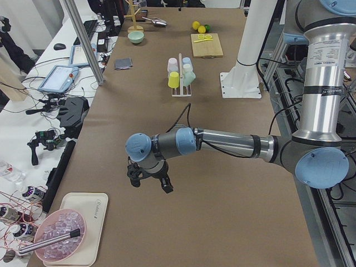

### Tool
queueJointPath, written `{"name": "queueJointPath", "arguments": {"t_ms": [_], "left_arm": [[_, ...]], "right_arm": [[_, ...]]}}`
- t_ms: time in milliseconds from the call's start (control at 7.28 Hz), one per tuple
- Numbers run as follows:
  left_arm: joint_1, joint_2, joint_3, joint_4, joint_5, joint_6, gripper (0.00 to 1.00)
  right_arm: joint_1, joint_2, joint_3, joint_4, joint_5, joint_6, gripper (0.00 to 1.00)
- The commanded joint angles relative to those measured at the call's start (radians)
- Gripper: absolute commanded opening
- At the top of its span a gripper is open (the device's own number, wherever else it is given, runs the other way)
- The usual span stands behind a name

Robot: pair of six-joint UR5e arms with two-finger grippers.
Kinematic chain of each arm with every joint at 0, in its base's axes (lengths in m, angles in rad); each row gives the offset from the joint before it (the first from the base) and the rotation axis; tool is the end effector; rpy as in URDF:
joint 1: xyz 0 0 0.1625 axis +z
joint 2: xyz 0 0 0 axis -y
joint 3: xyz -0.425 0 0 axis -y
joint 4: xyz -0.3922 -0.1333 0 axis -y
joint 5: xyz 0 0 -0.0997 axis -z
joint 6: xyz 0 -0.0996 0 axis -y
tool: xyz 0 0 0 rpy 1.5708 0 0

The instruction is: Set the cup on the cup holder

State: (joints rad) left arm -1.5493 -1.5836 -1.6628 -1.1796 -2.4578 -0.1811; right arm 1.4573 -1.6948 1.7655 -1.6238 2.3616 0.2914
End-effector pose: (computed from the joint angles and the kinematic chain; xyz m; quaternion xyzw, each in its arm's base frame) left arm -0.0459 -0.4745 0.6350 -0.1712 0.4095 -0.1323 0.8863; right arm 0.0123 -0.4438 0.6248 -0.0694 -0.3789 0.0786 0.9195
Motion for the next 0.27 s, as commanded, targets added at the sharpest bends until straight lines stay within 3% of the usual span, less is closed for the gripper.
{"name": "queueJointPath", "arguments": {"t_ms": [0, 137], "left_arm": [[0.000, 0.002, 0.001, 0.000, 0.000, 0.000, 0.98], [0.000, 0.002, 0.001, 0.000, 0.000, 0.000, 0.98]], "right_arm": [[0.000, 0.000, 0.002, 0.002, -0.004, 0.000, 0.99], [0.000, 0.001, 0.002, 0.002, -0.007, 0.000, 0.99]]}}
